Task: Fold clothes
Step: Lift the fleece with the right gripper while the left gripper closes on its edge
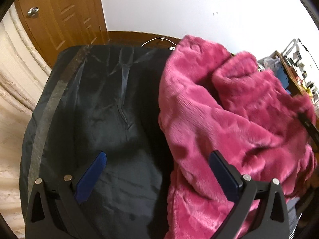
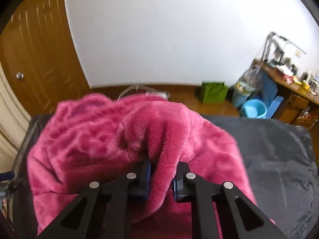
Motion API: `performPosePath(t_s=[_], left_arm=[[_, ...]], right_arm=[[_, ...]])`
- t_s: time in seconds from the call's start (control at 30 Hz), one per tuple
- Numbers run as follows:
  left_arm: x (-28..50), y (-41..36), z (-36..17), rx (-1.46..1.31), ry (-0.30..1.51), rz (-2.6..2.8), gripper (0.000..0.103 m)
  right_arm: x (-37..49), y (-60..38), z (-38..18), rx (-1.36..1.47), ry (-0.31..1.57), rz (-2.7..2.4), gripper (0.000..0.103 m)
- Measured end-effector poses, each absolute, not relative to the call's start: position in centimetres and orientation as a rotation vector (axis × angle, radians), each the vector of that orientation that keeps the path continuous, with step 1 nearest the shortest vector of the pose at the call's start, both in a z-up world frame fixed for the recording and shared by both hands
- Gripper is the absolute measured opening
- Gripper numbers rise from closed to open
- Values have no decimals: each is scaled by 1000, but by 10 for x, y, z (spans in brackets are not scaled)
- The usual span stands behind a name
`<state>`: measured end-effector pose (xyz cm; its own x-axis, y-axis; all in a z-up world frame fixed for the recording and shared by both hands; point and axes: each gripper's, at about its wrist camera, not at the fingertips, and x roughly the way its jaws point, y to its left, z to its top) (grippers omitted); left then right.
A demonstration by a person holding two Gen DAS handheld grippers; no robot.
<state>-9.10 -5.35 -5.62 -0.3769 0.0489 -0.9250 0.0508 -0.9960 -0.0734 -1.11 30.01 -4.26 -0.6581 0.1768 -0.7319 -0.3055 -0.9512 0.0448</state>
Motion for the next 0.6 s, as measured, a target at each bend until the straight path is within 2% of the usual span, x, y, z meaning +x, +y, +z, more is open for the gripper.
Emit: performPosePath(t_s=[0.2,0.37,0.5,0.6], left_arm=[[-110,-52,-53,1768,207,-2615,103],[-136,-33,-49,1767,118,-2653,103],[-157,-25,-55,1813,168,-2651,103],[-172,-25,-62,1841,220,-2620,103]], right_arm=[[36,309,-18,-1013,320,2611,16],[75,315,-32,-1003,356,2551,15],[91,329,-43,-1022,439,2521,15],[91,328,-43,-1025,434,2537,15]])
